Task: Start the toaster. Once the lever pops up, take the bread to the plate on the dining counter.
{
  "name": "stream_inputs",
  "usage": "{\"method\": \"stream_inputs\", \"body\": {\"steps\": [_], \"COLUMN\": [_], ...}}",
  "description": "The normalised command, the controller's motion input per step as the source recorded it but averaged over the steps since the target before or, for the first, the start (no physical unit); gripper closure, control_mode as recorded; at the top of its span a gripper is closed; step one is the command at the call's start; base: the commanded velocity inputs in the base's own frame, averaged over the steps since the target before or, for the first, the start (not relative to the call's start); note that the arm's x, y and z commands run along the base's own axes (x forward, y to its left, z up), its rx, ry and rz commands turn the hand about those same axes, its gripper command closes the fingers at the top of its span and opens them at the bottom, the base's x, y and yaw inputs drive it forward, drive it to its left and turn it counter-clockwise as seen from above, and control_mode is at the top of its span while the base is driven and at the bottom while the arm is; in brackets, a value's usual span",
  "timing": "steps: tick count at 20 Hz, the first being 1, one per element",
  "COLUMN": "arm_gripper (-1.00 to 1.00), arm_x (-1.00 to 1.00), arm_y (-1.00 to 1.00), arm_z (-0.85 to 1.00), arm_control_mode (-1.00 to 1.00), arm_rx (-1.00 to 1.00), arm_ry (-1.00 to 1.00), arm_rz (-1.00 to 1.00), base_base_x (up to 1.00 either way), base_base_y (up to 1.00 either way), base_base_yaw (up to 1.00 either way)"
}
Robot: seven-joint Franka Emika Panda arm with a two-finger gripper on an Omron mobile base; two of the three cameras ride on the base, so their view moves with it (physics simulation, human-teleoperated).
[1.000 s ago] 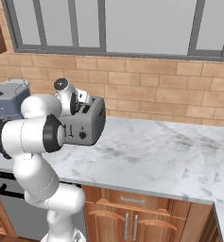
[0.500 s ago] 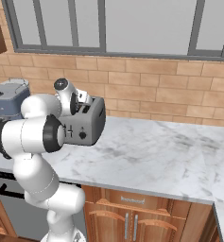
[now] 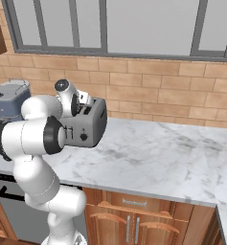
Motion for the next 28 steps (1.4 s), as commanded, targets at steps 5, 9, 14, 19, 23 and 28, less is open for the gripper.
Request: {"method": "stream_inputs", "body": {"steps": [5,9,14,19,23,28], "arm_gripper": [-1.0,-1.0,-1.0,-1.0,-1.0,-1.0], "arm_x": [0.0,0.0,0.0,0.0,0.0,0.0], "arm_y": [0.0,0.0,0.0,0.0,0.0,0.0], "arm_z": [0.0,0.0,0.0,0.0,0.0,0.0], "arm_control_mode": [-1.0,-1.0,-1.0,-1.0,-1.0,-1.0], "arm_rx": [0.0,0.0,0.0,0.0,0.0,0.0], "arm_ry": [0.0,0.0,0.0,0.0,0.0,0.0], "arm_rz": [0.0,0.0,0.0,0.0,0.0,0.0], "base_base_x": [0.0,0.0,0.0,0.0,0.0,0.0], "base_base_y": [0.0,0.0,0.0,0.0,0.0,0.0], "base_base_yaw": [0.0,0.0,0.0,0.0,0.0,0.0]}}
